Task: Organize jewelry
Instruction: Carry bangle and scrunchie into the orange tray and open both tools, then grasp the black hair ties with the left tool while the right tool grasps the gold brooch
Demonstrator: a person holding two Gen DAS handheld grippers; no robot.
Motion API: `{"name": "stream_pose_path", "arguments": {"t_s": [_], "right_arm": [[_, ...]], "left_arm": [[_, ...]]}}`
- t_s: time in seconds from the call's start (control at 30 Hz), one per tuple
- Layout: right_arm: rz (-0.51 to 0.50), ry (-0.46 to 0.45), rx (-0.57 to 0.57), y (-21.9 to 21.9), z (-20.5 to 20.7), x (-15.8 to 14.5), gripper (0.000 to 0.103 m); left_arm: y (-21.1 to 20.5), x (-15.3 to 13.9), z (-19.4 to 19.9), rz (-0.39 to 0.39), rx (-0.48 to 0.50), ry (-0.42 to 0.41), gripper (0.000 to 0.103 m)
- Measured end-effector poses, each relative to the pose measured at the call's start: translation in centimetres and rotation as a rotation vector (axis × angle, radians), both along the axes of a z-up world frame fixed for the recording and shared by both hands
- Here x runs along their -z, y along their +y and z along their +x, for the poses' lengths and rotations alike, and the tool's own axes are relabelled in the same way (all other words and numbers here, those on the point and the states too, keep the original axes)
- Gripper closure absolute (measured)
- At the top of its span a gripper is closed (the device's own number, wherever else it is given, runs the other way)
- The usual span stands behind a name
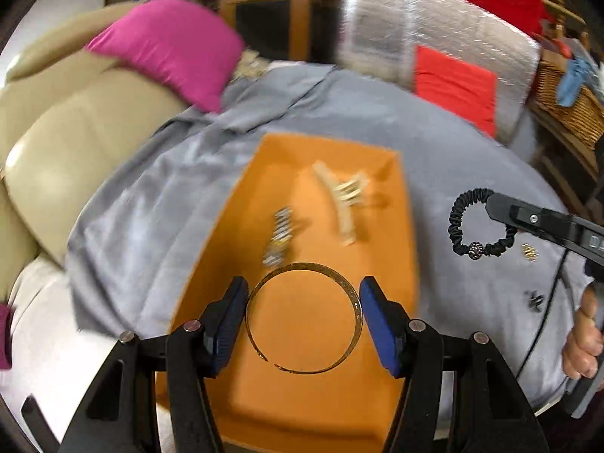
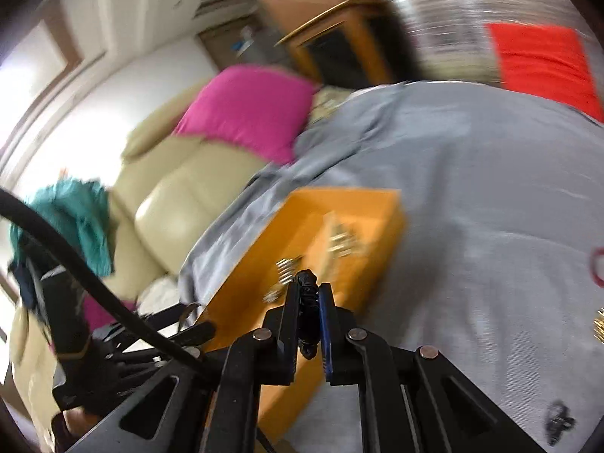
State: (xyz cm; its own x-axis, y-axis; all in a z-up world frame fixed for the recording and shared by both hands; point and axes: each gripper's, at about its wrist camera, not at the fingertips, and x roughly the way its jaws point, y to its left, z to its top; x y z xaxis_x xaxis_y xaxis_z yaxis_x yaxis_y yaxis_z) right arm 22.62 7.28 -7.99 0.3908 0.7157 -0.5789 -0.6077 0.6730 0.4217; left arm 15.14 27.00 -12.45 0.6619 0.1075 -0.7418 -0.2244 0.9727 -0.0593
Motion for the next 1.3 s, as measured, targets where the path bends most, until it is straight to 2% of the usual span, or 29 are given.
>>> {"name": "stream_pose_path", "arguments": {"t_s": [0.2,0.33,0.47,0.63,0.73,0.87,0.97,1.07,1.17,1.3], "right_arm": [[-0.174,0.029,-0.158,8.1,-0.8,2.6,0.092],[-0.259,0.070,-0.205,10.5,0.2,5.1,0.092],[-0.287,0.102,-0.198,11.4,1.5,6.3,0.092],[-0.298,0.108,-0.184,12.3,2.9,7.0,0.092],[-0.306,0.118,-0.168,12.7,3.6,7.5,0.090],[-0.265,0.164,-0.150,12.0,4.4,7.6,0.088],[-0.210,0.148,-0.130,10.4,4.4,6.6,0.084],[-0.165,0.135,-0.101,8.3,4.3,5.4,0.084],[-0.118,0.128,-0.053,5.2,4.3,4.3,0.084],[-0.108,0.125,0.012,1.1,4.3,3.3,0.084]], "left_arm": [[2.9,2.9,-0.6,0.002,-0.055,0.080,0.041],[3.9,4.2,0.0,-0.002,-0.077,0.119,0.041],[4.0,5.4,1.1,-0.018,-0.072,0.153,0.041],[3.9,6.9,4.0,0.007,-0.065,0.211,0.041],[4.2,8.1,5.5,-0.012,-0.064,0.253,0.040],[4.6,9.2,6.5,0.001,-0.084,0.286,0.040],[4.4,9.0,6.6,-0.002,-0.077,0.284,0.040],[4.1,8.1,6.2,-0.018,-0.084,0.266,0.040],[2.6,6.4,5.7,0.005,-0.084,0.225,0.040],[-1.6,3.9,5.7,0.052,-0.016,0.173,0.040]]}}
